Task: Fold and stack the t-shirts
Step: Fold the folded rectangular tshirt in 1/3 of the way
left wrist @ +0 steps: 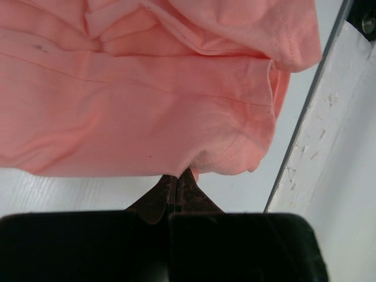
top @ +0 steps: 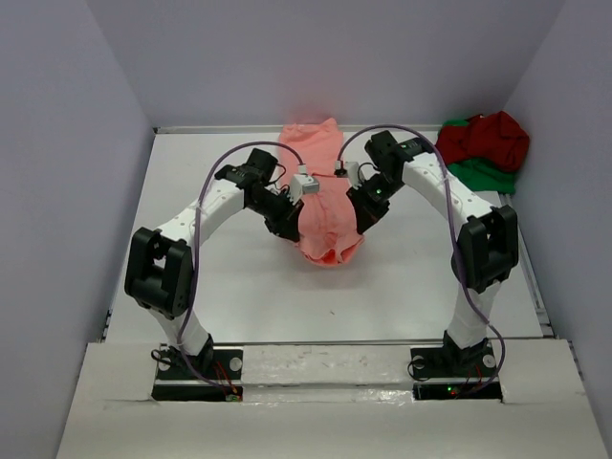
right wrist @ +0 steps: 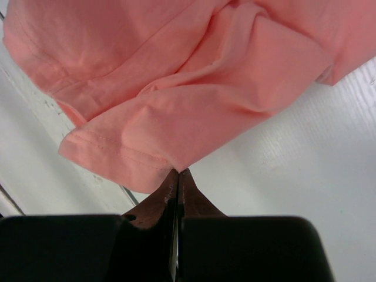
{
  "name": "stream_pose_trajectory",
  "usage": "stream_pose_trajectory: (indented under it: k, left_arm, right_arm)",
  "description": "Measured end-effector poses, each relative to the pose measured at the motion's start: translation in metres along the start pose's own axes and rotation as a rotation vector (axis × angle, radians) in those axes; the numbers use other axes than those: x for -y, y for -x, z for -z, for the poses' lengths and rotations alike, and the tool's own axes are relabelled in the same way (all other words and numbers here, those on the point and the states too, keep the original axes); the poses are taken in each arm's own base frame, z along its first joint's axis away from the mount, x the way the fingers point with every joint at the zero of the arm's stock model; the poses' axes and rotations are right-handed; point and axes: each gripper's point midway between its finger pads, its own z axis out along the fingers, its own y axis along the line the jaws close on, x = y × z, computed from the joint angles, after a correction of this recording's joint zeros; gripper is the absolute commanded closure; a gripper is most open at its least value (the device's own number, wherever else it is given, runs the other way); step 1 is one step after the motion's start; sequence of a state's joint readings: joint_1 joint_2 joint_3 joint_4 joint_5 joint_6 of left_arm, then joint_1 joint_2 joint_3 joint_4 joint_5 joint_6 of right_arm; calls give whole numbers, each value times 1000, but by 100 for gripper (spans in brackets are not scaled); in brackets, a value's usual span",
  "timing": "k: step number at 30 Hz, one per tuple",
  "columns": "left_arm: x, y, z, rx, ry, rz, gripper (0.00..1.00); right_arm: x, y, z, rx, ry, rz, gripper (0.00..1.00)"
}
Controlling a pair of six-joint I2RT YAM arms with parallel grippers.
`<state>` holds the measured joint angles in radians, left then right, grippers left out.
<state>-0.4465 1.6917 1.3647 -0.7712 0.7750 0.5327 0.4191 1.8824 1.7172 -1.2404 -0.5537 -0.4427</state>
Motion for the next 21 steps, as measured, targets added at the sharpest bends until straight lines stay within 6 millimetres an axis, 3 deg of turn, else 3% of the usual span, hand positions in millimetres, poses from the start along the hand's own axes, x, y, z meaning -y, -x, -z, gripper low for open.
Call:
stream_pose_trajectory:
  k: [9,21]
  left_arm:
    - [-40,10,14,71,171,69,100]
    - [-91,18,39,145,379,140,100]
  right_arm:
    - [28,18,-14,29,-76,-15,100]
    - [65,56,-6,105,-239,5,100]
